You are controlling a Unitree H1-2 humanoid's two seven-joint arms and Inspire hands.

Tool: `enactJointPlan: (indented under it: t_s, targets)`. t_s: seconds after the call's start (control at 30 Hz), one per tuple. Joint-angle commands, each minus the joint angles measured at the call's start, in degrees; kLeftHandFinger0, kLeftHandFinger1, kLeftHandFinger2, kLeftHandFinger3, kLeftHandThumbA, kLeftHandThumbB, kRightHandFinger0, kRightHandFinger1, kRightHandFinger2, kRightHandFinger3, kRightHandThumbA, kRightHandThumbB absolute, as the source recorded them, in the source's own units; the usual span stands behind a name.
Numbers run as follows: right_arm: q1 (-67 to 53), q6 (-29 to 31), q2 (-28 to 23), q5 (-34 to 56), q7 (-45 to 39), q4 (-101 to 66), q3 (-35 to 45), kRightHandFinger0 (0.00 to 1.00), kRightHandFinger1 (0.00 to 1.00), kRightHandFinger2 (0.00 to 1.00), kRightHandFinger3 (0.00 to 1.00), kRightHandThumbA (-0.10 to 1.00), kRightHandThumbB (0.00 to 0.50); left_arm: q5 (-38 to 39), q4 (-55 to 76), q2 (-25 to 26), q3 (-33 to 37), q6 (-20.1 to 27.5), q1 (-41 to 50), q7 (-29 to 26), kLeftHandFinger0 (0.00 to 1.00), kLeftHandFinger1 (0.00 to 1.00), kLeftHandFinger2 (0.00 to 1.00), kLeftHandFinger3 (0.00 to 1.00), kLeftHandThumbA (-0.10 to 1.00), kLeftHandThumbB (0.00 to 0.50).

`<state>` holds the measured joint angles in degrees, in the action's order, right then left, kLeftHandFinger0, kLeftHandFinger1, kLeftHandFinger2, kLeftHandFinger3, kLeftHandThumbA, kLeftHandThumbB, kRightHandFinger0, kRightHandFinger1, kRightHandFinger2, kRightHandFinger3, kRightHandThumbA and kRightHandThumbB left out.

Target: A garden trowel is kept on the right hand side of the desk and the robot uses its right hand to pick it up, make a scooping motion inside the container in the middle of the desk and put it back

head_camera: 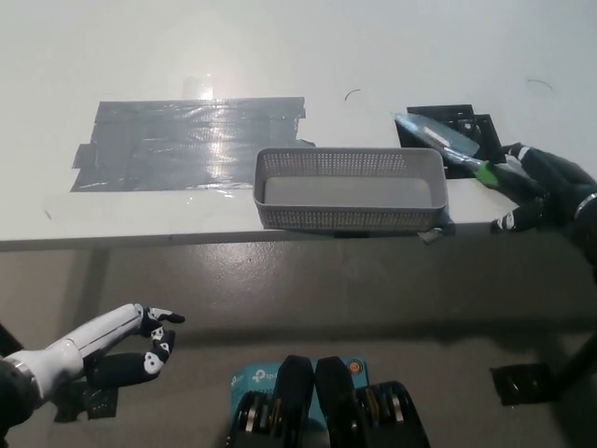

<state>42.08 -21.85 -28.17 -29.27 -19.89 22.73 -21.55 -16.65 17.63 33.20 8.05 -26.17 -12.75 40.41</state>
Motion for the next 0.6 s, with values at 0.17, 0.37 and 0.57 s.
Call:
enactJointPlan:
  t_s: [0.17,0.37,0.57]
  targets:
    - [3.83,3.0,-0.34,-1.34,0.87,-1.95,0.5,1.0,1.0,1.0,1.0,0.81,0.5,-3.45,2.36,-0.89,-2.88,-0.75,-0.63,4.29,0.98,0.86,0.92,1.0,1.0,0.384]
    - [2.9,4.43,0.68,-1.45,1.41,-0.48,0.08,1.0,1.0,1.0,1.0,0.76,0.5,-4.71,2.95,-2.15,-4.17,-0.75,-0.49,5.96,0.98,0.86,0.91,1.0,1.0,0.378]
    - [3.53,5.7,1.37,0.57,-0.78,4.5,0.05,1.0,1.0,1.0,1.0,0.54,0.344,-5.52,3.41,-3.3,-5.57,-0.75,-0.5,7.76,0.98,0.86,0.92,1.0,1.0,0.365]
